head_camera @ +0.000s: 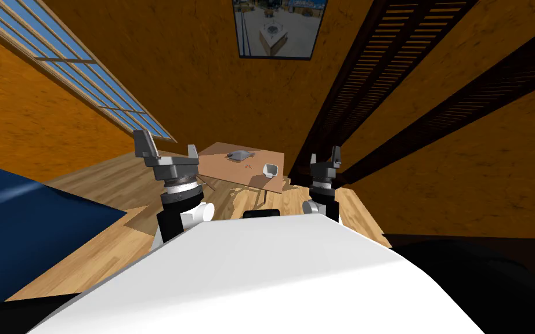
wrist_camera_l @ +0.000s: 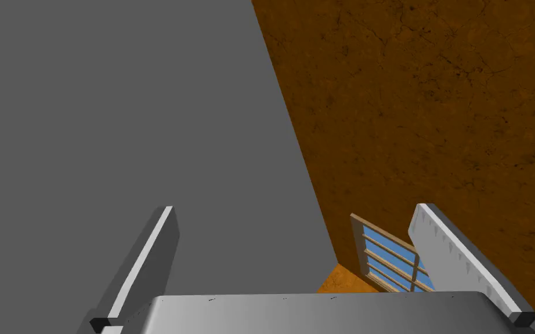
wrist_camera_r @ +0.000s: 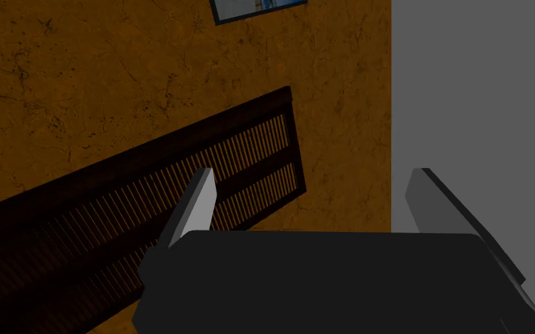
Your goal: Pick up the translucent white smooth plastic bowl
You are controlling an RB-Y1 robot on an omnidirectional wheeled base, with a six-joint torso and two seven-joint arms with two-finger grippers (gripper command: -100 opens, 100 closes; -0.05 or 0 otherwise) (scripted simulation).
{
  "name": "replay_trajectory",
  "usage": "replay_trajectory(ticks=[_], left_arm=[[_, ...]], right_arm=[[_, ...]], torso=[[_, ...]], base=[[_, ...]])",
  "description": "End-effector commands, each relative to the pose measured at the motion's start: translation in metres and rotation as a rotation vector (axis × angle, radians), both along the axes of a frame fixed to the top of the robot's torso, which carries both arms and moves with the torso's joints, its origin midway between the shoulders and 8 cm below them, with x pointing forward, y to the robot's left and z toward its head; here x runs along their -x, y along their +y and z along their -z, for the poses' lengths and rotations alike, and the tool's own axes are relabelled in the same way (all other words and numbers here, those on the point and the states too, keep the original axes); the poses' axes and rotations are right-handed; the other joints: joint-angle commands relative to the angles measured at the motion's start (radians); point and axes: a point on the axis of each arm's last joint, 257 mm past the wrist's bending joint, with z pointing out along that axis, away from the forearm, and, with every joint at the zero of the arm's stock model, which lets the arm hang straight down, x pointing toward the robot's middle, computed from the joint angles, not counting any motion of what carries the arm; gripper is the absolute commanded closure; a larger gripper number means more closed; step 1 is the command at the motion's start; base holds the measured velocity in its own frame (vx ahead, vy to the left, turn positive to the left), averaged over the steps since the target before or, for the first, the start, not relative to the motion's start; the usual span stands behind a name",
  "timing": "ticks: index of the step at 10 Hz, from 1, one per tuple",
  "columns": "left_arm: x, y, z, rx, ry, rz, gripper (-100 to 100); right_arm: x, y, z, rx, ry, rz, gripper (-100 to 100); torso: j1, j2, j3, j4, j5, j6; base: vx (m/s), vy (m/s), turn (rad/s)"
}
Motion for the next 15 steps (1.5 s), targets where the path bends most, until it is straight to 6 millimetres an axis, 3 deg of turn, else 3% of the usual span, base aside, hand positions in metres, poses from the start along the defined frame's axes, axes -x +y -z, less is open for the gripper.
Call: replay_trajectory(ticks=[1, 7, 13, 15], left_arm=[[0.0, 0.0, 0.0, 0.0, 0.0, 0.0, 0], [0.0, 0.0, 0.0, 0.0, 0.0, 0.0, 0], [0.0, 0.0, 0.0, 0.0, 0.0, 0.0, 0], [0.0, 0.0, 0.0, 0.0, 0.0, 0.0, 0]], right_arm=[[-0.002, -0.003, 0.007, 0.057, 0.036, 0.019, -100], [-0.011, -0.04, 0.048, 0.293, 0.235, 0.171, -100], [-0.012, -0.073, 0.082, 0.436, 0.39, 0.279, -100], [-0.009, -0.099, 0.108, 0.53, 0.509, 0.347, -100]], torso=[[0.0, 0.0, 0.0, 0.0, 0.0, 0.0], [-0.01, 0.008, 0.005, 0.002, -0.002, 0.0], [-0.006, 0.003, 0.002, 0.001, -0.001, 0.0], [-0.005, 0.002, 0.001, 0.001, -0.001, 0.0]], base=[[-0.034, -0.046, 0.291], [-0.108, -0.114, 0.405], [-0.084, -0.06, 0.367], [-0.094, -0.033, 0.429]])
